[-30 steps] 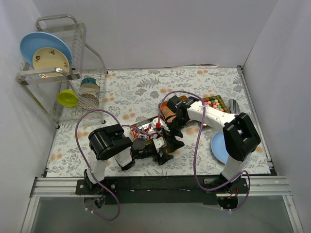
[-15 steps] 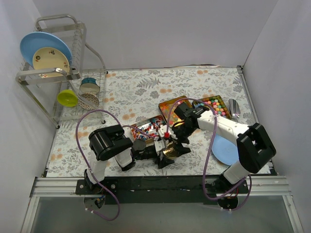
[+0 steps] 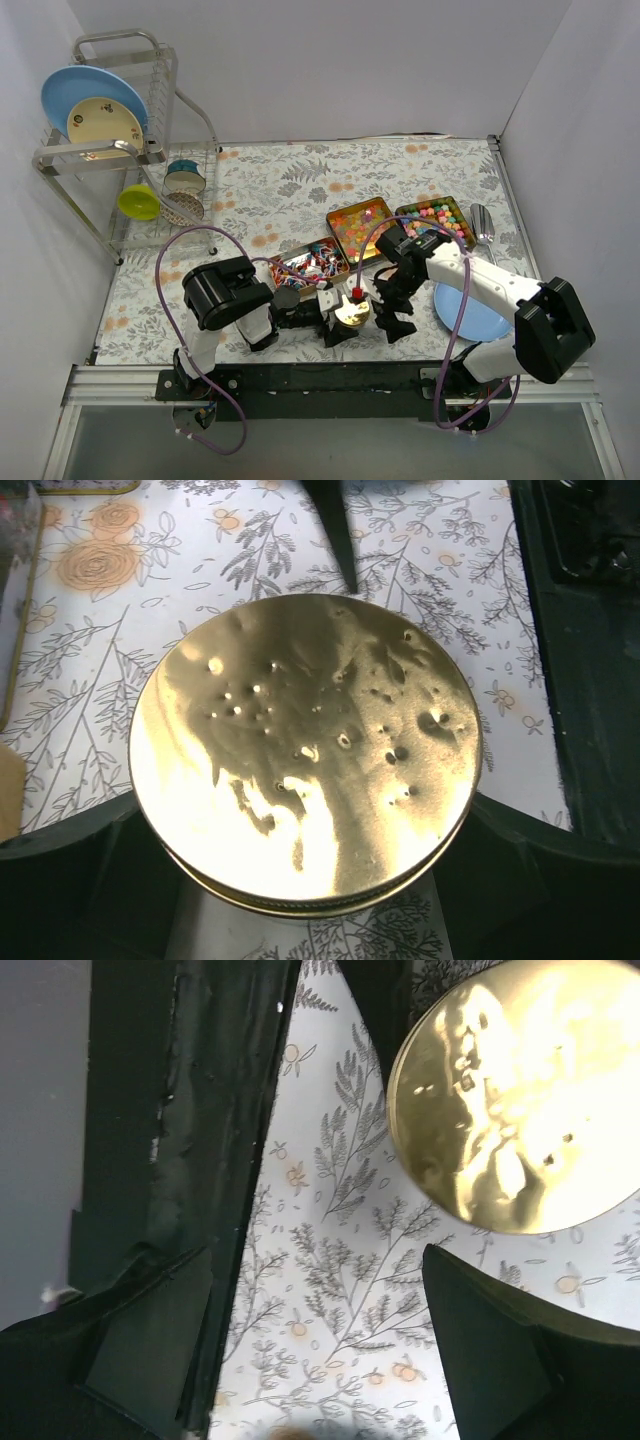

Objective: Pack the candies
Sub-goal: Screw the bottle lid onto the packing bottle.

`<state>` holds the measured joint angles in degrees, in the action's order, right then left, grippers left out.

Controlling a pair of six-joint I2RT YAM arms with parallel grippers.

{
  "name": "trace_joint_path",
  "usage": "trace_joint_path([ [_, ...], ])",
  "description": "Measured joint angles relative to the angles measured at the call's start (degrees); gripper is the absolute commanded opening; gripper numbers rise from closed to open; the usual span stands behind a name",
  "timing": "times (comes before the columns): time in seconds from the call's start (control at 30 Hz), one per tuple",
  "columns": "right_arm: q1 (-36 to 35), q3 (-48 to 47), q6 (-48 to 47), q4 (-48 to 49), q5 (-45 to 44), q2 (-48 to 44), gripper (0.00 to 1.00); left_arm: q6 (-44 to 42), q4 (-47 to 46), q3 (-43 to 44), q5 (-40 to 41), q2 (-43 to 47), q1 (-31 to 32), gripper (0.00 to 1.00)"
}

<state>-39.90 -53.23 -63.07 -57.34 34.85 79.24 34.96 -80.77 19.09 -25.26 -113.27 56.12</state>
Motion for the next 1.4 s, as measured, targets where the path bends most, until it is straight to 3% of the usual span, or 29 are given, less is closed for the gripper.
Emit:
trace_joint_path([
  [0.17, 3.9, -0.9, 3.3, -2.7, 0.0, 0.3, 0.93, -0.1, 0.0, 0.0, 0.3, 0.0, -0.9, 0.0],
  [0.33, 6.3, -6.6, 5.7, 1.4, 0.4, 1.4, 0.95, -1.1, 0.0, 0.1, 0.4, -0.3, -0.6, 0.0],
  [0.67, -0.6, -10.0, 0.0, 5.2, 2.9, 8.1, 0.96, -2.4, 0.0, 0.6, 0.9, -0.7, -0.1, 0.0],
  [1.03, -7.3, -7.0, -4.3, 9.1, 2.3, 7.8, 0.97, -2.4, 0.1, 0.9, 0.9, -0.9, 0.0, 0.0],
  [1.4, -7.8, -3.8, -2.7, 16.9, 0.3, 6.6, 0.98, -2.4, 0.1, 0.9, 1.0, -0.9, 0.0, 0.0],
])
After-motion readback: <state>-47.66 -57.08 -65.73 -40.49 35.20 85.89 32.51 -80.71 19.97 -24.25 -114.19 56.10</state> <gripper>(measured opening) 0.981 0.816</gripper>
